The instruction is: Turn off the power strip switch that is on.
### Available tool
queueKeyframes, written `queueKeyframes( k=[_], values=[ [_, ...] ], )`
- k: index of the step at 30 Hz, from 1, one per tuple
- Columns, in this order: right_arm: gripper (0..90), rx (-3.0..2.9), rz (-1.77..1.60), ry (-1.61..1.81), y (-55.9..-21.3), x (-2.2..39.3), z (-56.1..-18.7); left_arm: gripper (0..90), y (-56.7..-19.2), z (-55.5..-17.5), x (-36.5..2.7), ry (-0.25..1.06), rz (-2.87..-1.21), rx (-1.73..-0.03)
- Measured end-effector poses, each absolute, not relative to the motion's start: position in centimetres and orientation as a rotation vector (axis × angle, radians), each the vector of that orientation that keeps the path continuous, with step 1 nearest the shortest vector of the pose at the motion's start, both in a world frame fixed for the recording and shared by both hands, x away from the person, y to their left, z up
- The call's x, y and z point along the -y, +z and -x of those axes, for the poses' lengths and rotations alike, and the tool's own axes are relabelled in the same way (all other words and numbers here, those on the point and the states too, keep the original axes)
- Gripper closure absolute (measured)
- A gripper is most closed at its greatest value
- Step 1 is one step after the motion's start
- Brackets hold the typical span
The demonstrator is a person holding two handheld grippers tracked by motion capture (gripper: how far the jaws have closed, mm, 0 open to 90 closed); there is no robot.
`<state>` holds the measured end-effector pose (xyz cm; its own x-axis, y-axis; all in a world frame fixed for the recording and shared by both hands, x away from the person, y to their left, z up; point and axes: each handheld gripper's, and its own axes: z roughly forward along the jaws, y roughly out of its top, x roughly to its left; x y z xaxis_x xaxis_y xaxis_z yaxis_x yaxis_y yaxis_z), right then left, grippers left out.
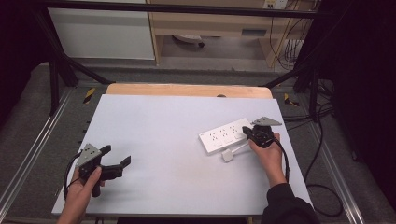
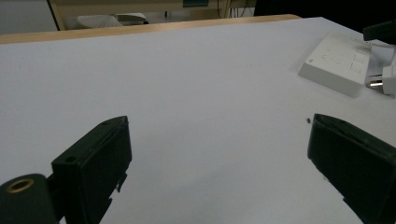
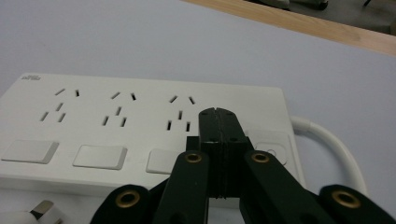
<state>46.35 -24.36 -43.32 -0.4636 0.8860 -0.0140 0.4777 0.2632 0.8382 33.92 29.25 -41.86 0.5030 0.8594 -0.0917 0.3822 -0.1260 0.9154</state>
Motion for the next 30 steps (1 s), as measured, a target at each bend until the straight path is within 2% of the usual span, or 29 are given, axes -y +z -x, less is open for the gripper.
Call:
queueKeyframes(
  k=[30],
  values=[
    [90.0, -2.137, -1.203, 1.109, -43.7, 22.5, -45.6, 6.2, -41.7, -33.8, -29.2, 0.596, -1.729, -1.051]
  ],
)
